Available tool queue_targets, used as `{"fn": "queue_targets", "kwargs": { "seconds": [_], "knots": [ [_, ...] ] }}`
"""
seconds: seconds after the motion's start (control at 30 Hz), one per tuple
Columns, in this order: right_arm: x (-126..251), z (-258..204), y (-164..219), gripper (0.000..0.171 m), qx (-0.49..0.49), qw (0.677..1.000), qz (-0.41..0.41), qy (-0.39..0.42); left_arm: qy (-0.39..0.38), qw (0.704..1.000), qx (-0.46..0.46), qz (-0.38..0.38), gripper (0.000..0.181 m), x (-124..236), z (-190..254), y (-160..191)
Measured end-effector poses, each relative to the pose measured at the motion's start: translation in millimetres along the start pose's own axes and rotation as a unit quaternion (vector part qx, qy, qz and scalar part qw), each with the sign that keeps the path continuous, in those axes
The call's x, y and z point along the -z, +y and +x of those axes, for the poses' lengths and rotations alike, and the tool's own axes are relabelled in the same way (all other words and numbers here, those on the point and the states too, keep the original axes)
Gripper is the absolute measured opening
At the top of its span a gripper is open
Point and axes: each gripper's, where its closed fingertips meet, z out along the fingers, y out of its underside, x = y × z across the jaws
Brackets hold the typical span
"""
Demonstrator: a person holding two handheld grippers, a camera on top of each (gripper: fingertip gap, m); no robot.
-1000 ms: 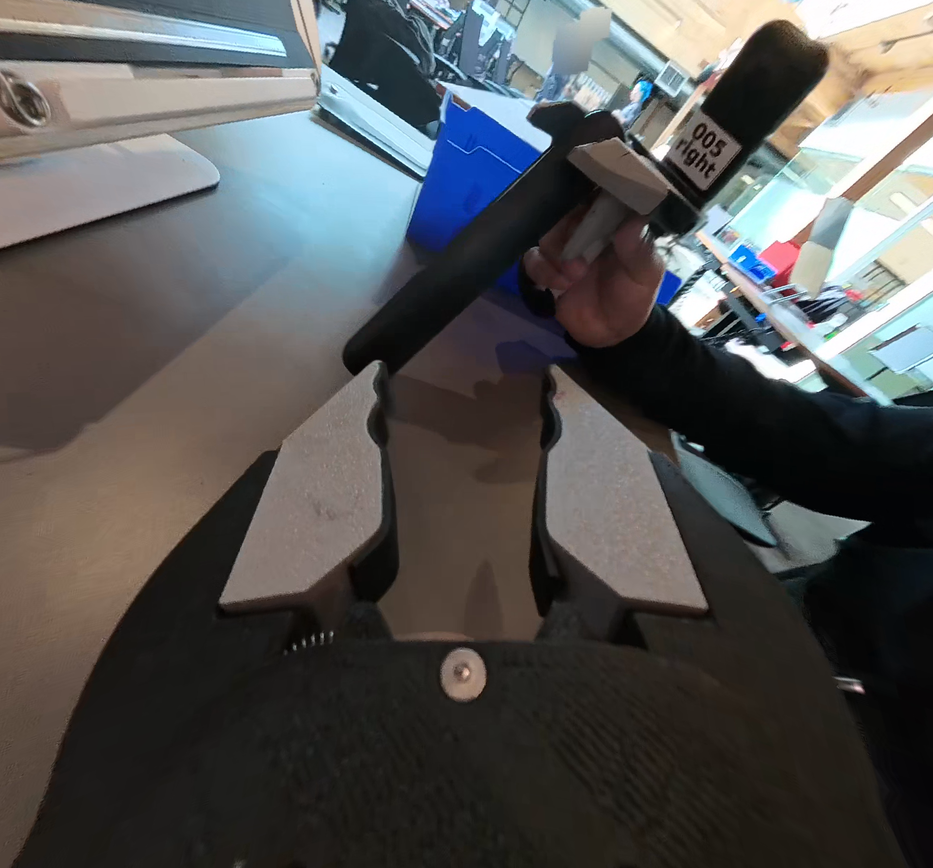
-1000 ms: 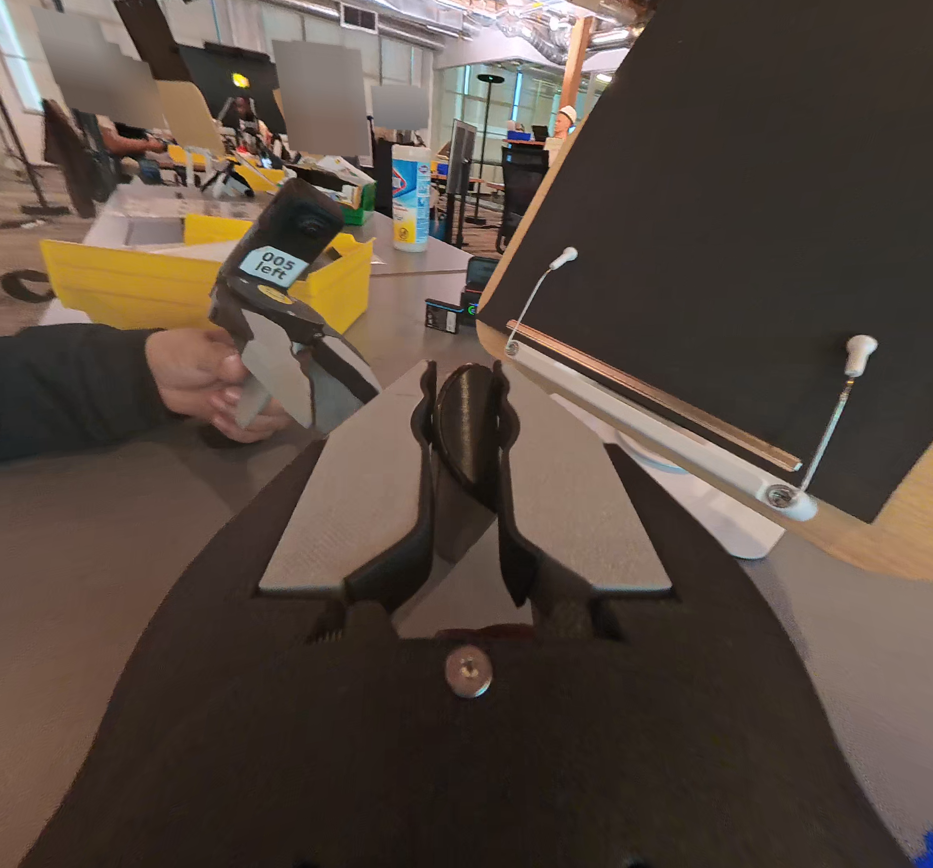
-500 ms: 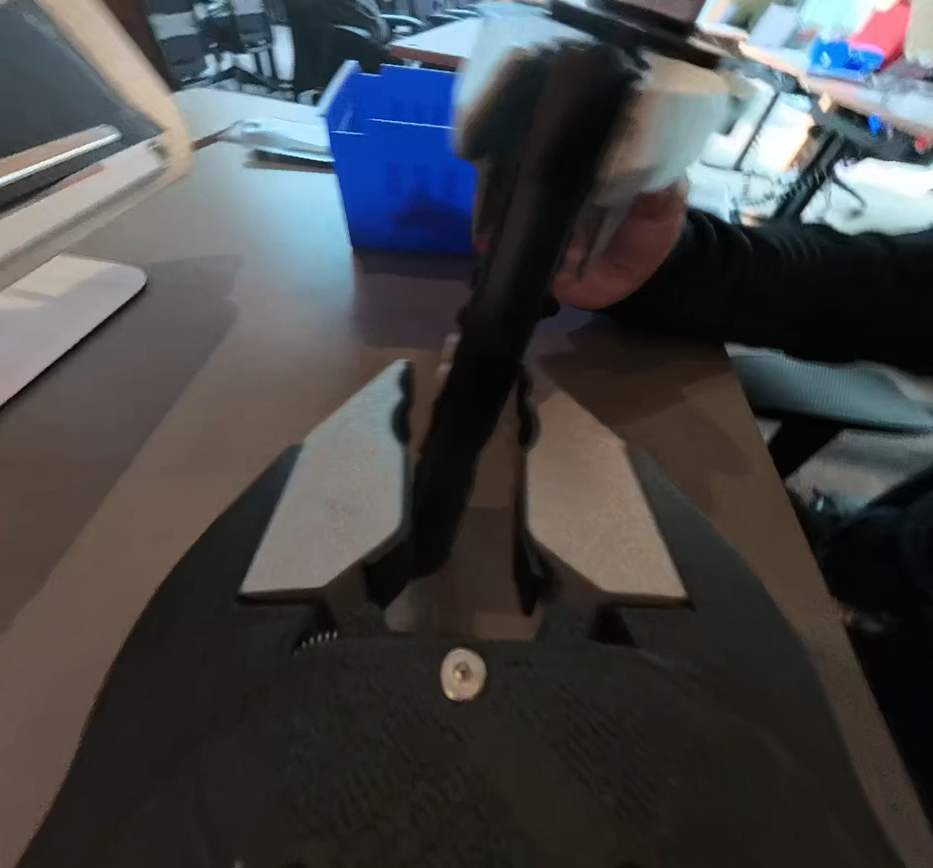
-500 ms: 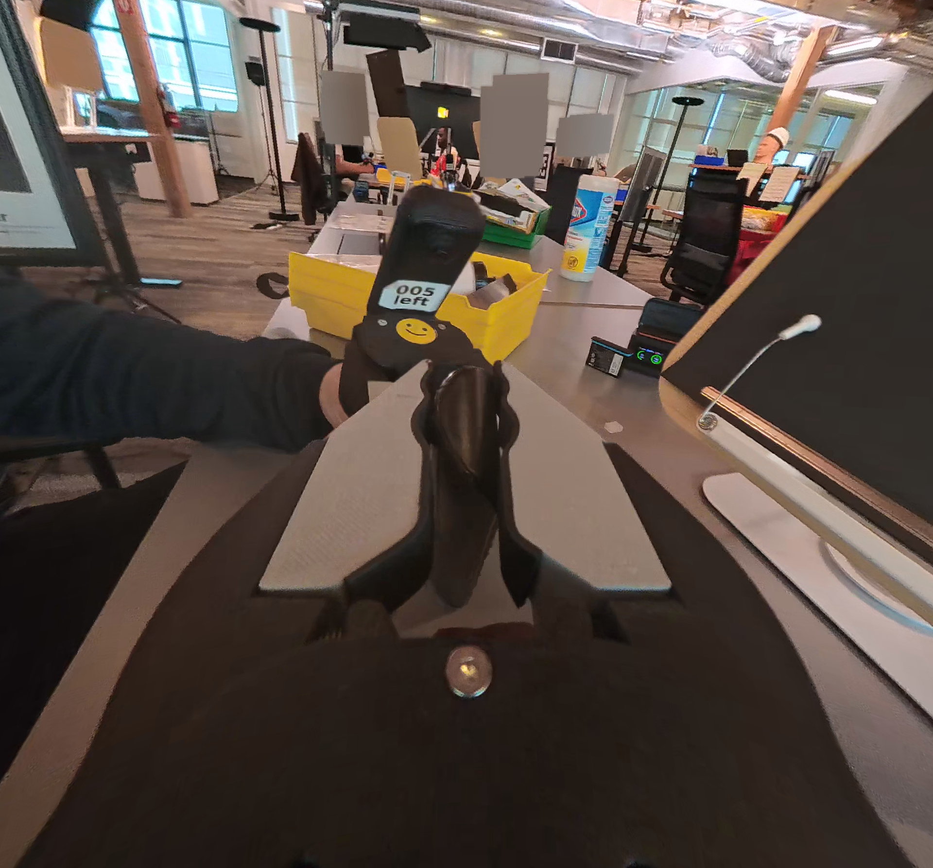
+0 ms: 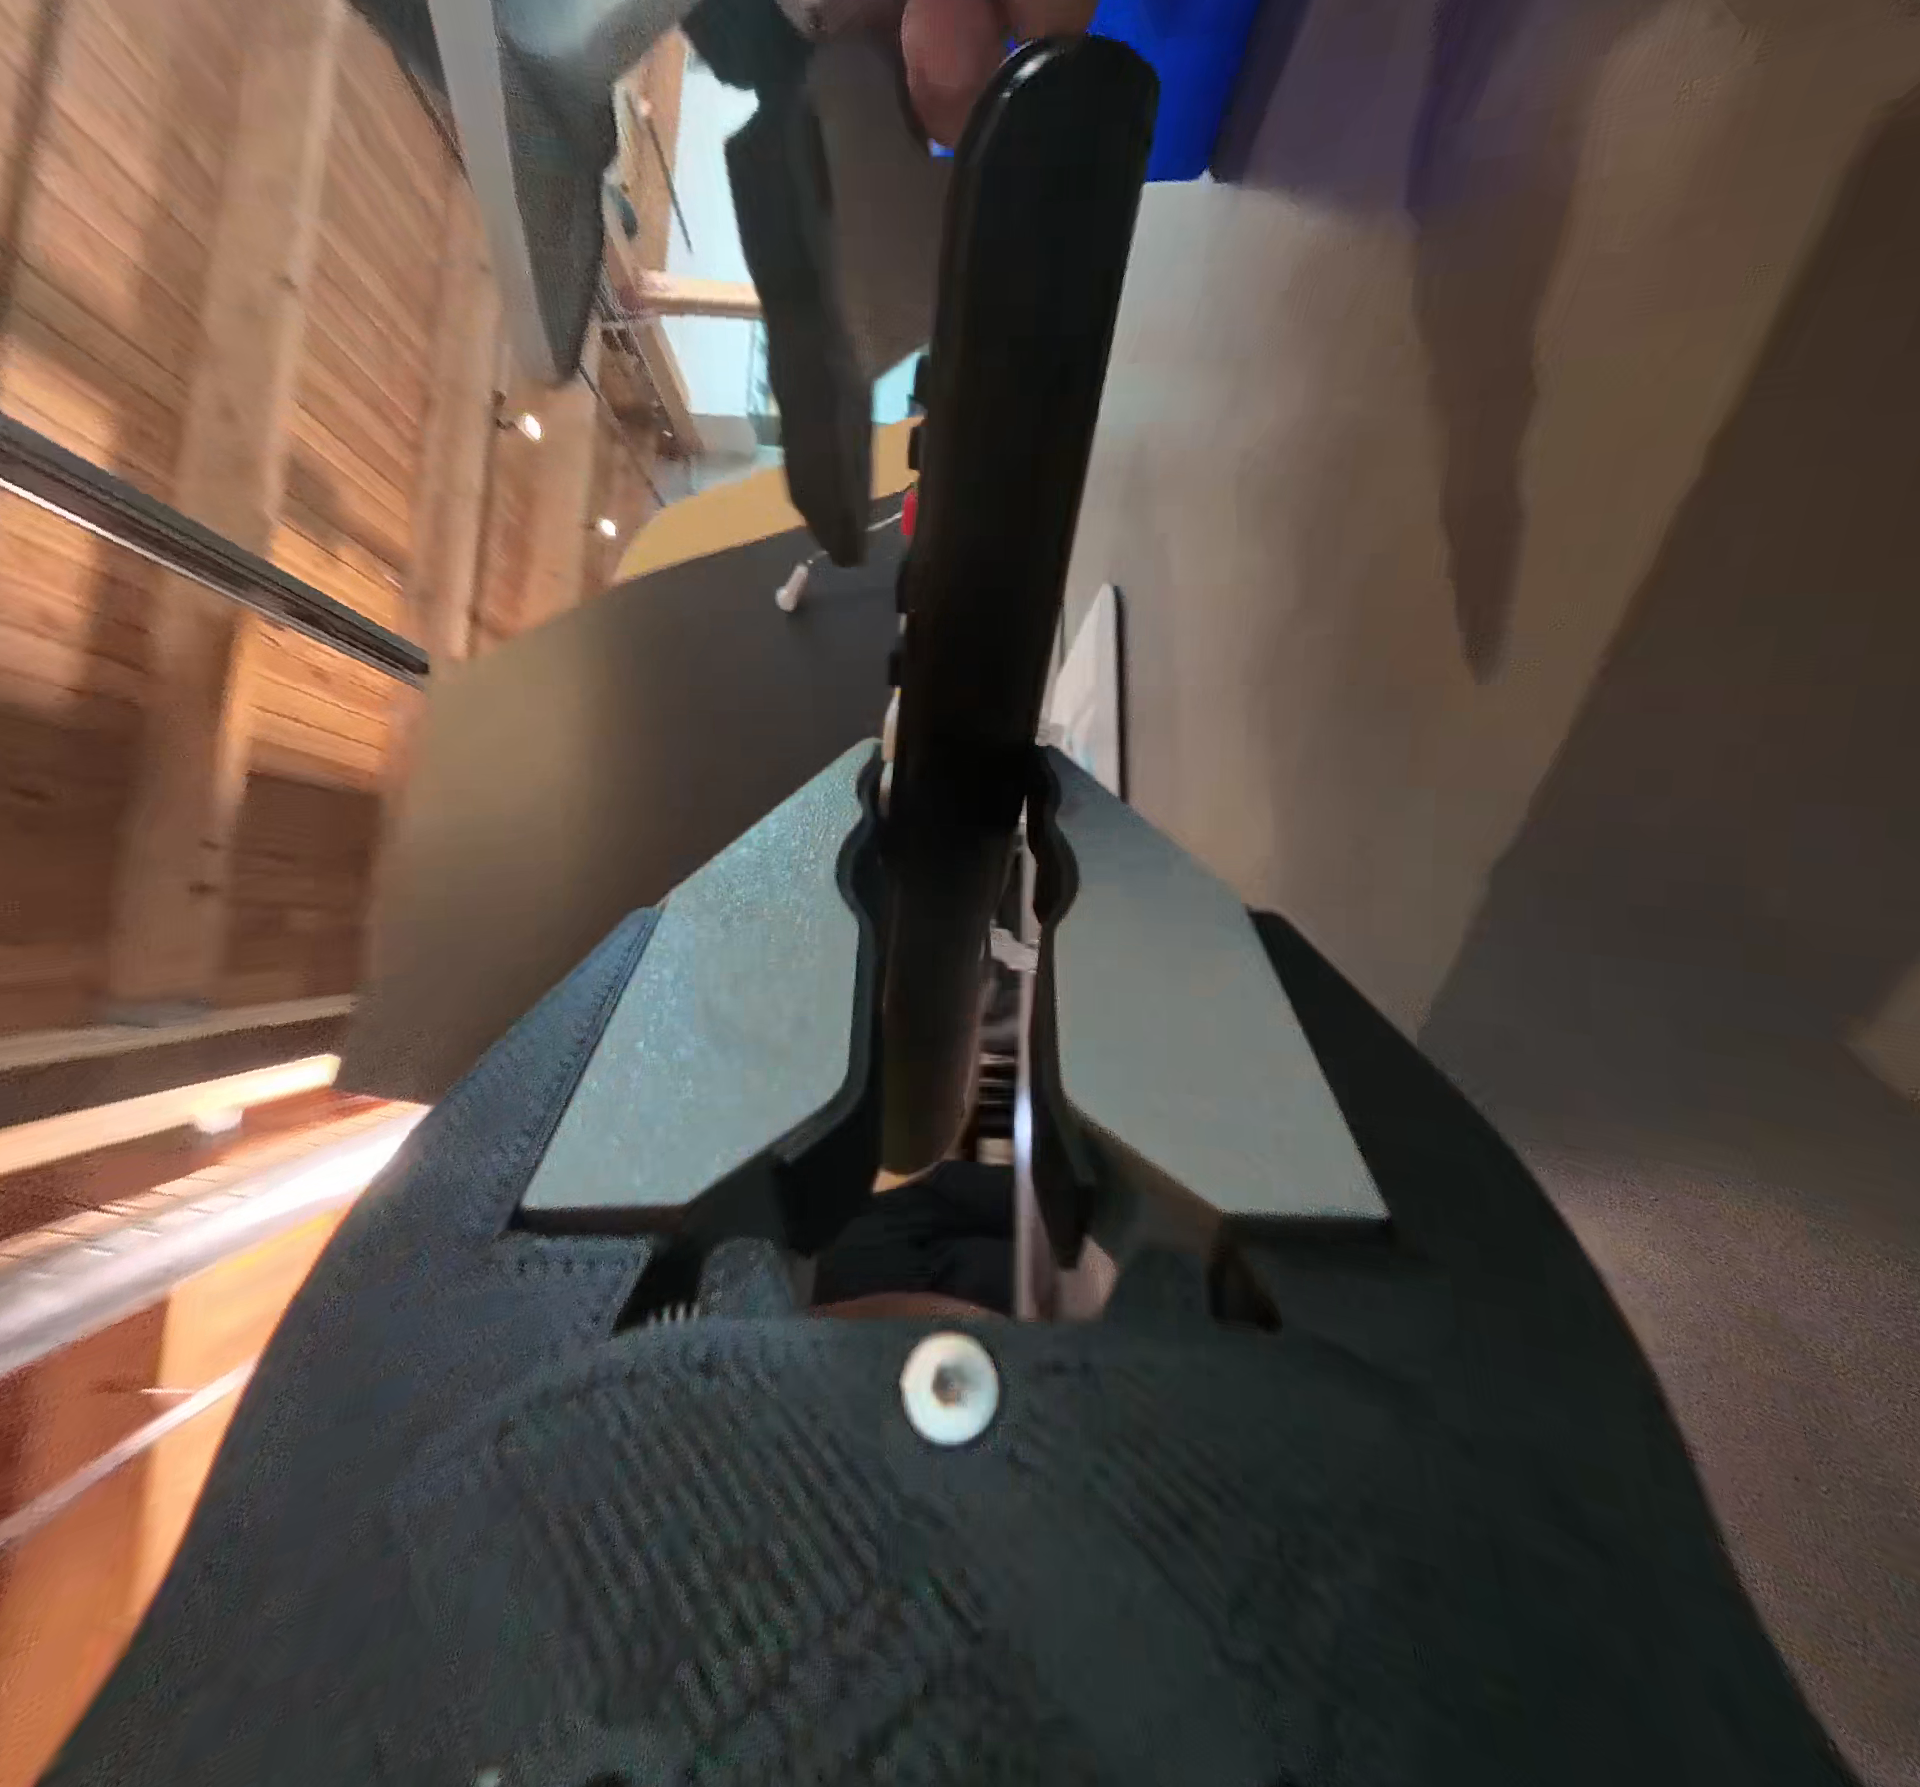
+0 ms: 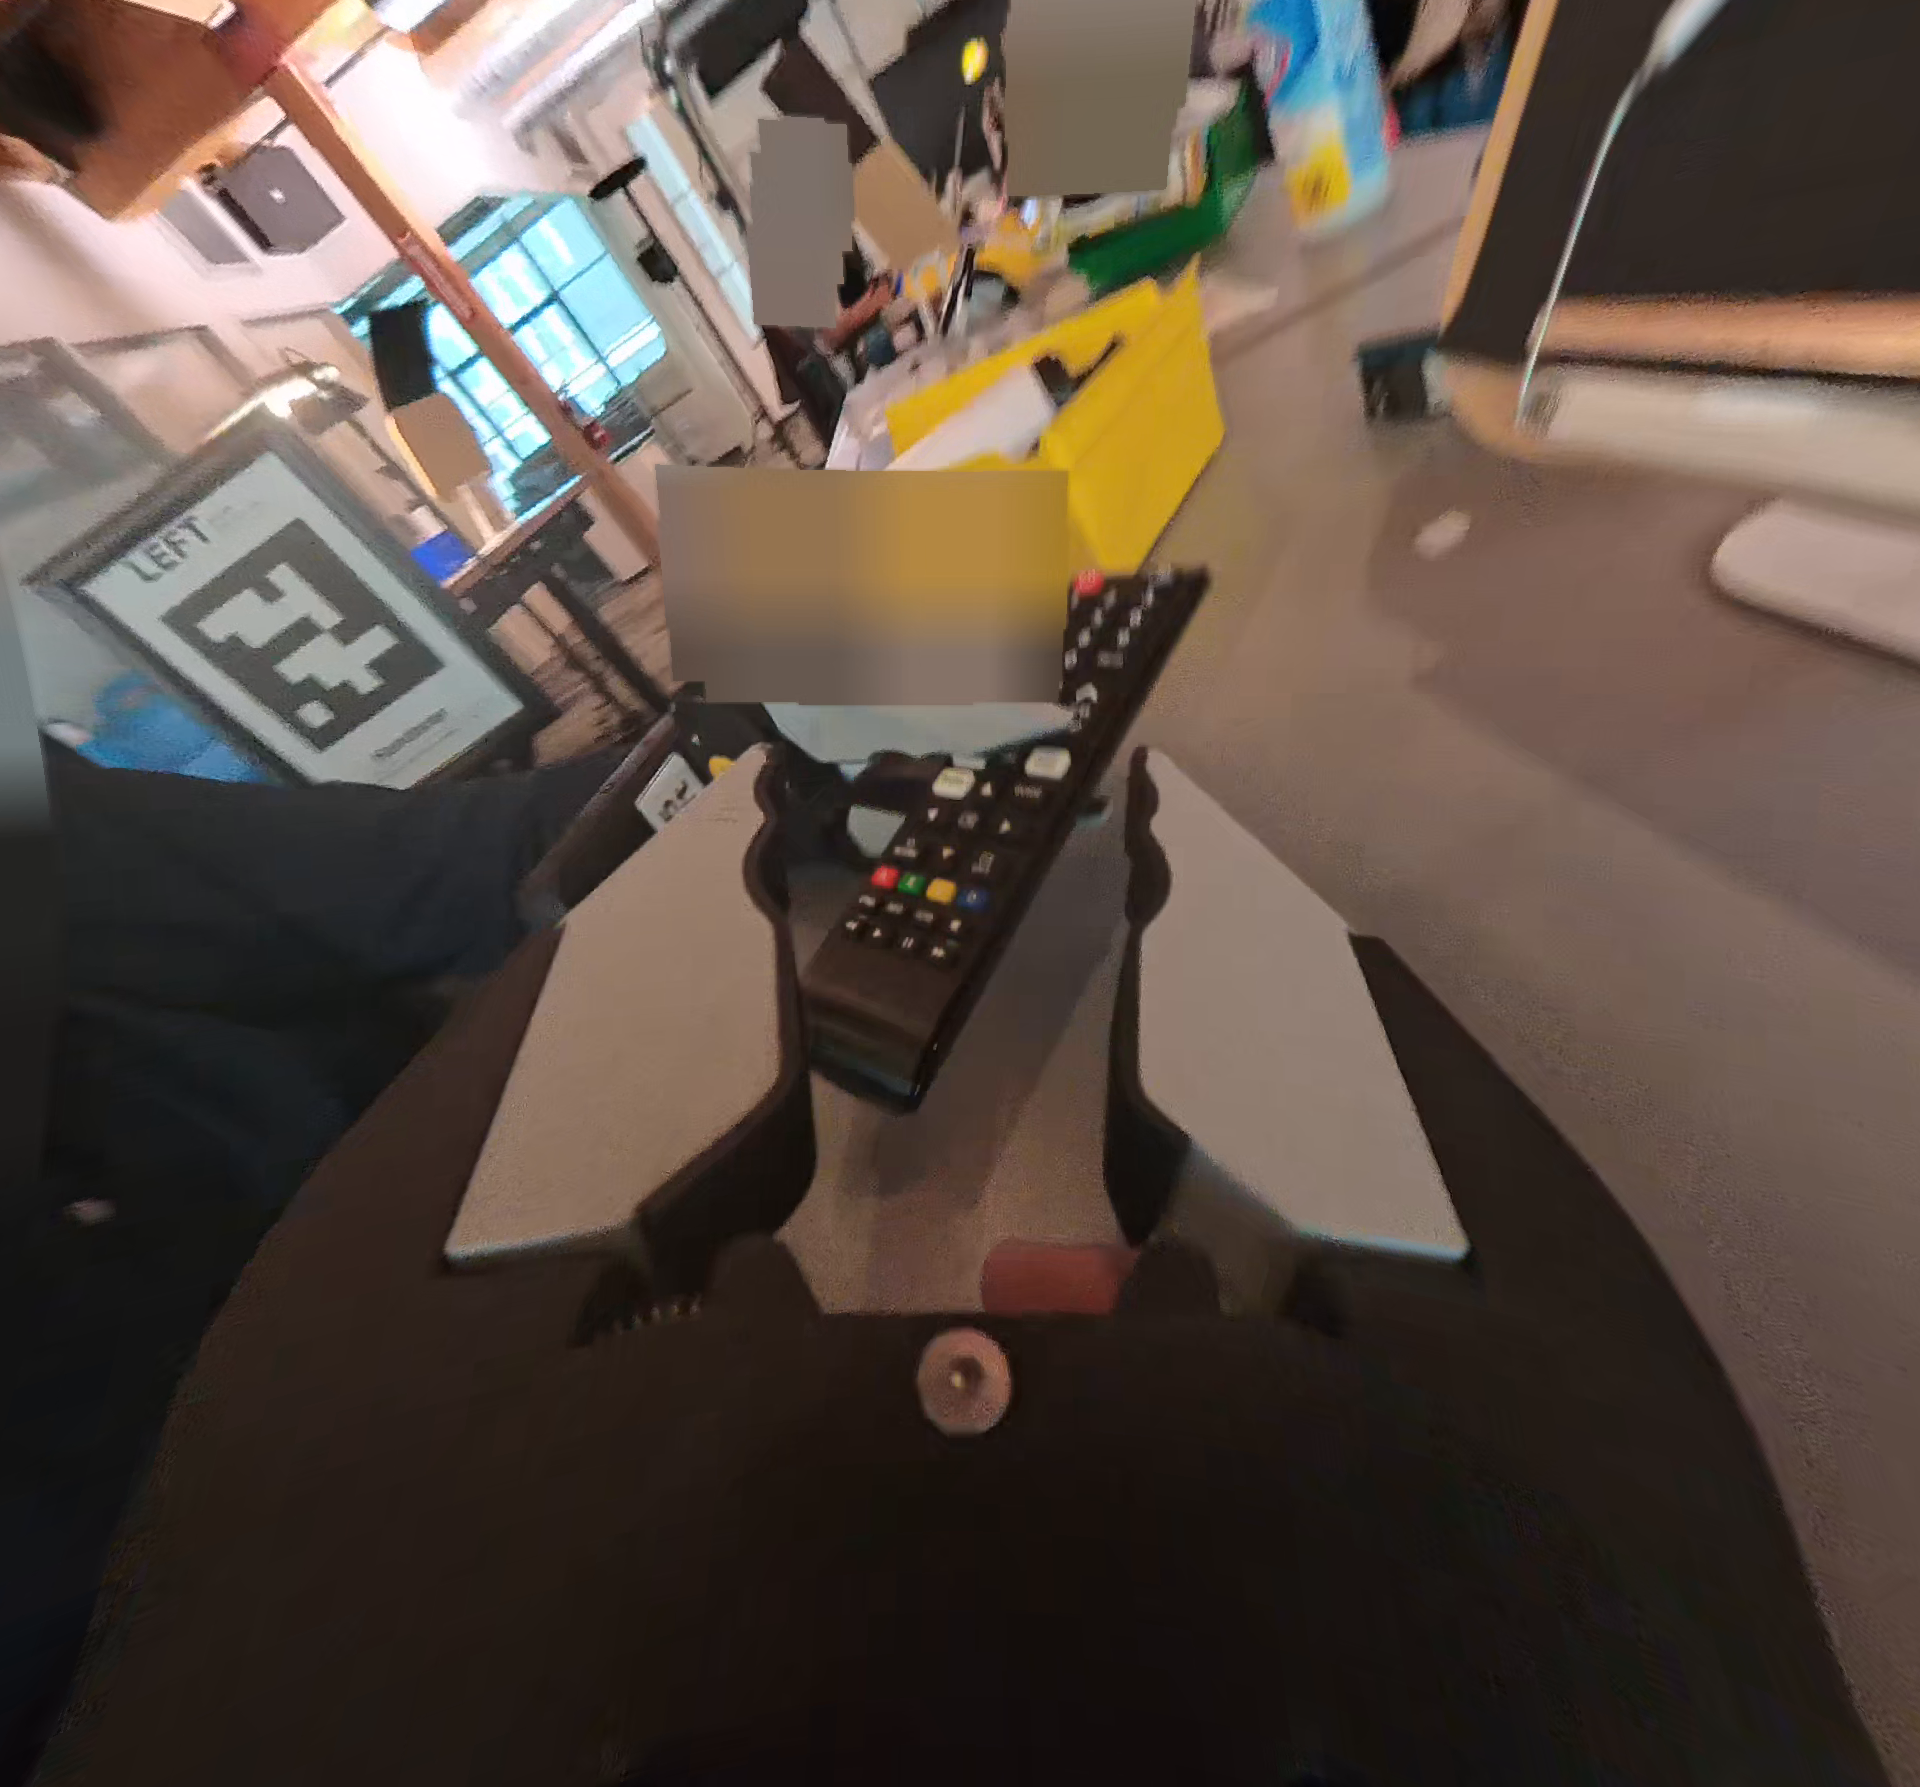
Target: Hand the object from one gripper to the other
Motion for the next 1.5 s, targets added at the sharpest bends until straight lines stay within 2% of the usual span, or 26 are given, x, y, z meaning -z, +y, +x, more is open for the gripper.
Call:
{"fn": "queue_targets", "kwargs": {
  "seconds": [0.13,0.23,0.33,0.43,0.63,0.73,0.83,0.93,1.1,1.3,1.37,1.43,1.47,1.5],
  "knots": [
    [-9.1,7.3,33.1,0.06,-0.09,0.993,-0.068,-0.035,-0.037,0.997,-0.066,0.012,0.025,1.5,-3.7,-15.0],
    [-18.5,-2.8,52.3,0.048,-0.105,0.986,-0.111,-0.072,-0.065,0.994,-0.082,0.02,0.025,5.1,-11.4,-25.2],
    [-24.7,-19.7,60.6,0.036,-0.107,0.978,-0.137,-0.115,-0.059,0.995,-0.074,0.018,0.026,5.3,-8.1,-24.8],
    [-25.2,-18.2,62.8,0.027,-0.055,0.983,-0.147,-0.095,-0.068,0.997,-0.01,0.029,0.035,6.5,-12.3,-22.8],
    [-21.4,-3.9,41.7,0.022,-0.001,0.994,-0.101,-0.032,-0.049,0.984,0.168,0.045,0.056,7.5,-23.0,-13.8],
    [-12.8,14.7,30.5,0.02,0.049,0.995,-0.082,0.042,-0.015,0.972,0.226,0.057,0.051,8.7,-20.9,-11.0],
    [-4.7,32.4,28.9,0.019,0.115,0.98,-0.099,0.127,-0.059,0.959,0.273,0.045,0.055,11.7,-37.2,8.0],
    [3.1,49.6,28.8,0.02,0.196,0.948,-0.132,0.215,-0.042,0.956,0.286,0.038,0.053,15.5,-34.7,20.7],
    [12.8,66.1,26.9,0.02,0.376,0.834,-0.206,0.348,0.015,0.964,0.263,0.023,0.052,13.3,-13.8,20.8],
    [-9.8,49.5,35.7,0.019,0.552,0.702,-0.264,0.364,0.051,0.975,0.216,-0.029,0.049,2.3,10.1,22.4],
    [-19.5,43.1,39.7,0.02,0.6,0.659,-0.273,0.362,0.051,0.979,0.192,-0.051,0.041,-1.5,15.8,25.7],
    [-30.5,38.0,46.1,0.02,0.628,0.636,-0.275,0.355,0.067,0.981,0.168,-0.075,0.026,-4.1,24.6,28.4],
    [-34.9,36.3,47.1,0.021,0.634,0.633,-0.268,0.355,0.077,0.98,0.162,-0.089,0.025,-4.9,27.8,30.9],
    [-38.4,34.6,47.9,0.022,0.63,0.644,-0.257,0.35,0.082,0.977,0.166,-0.1,0.024,-5.5,28.0,33.7]
  ]
}}
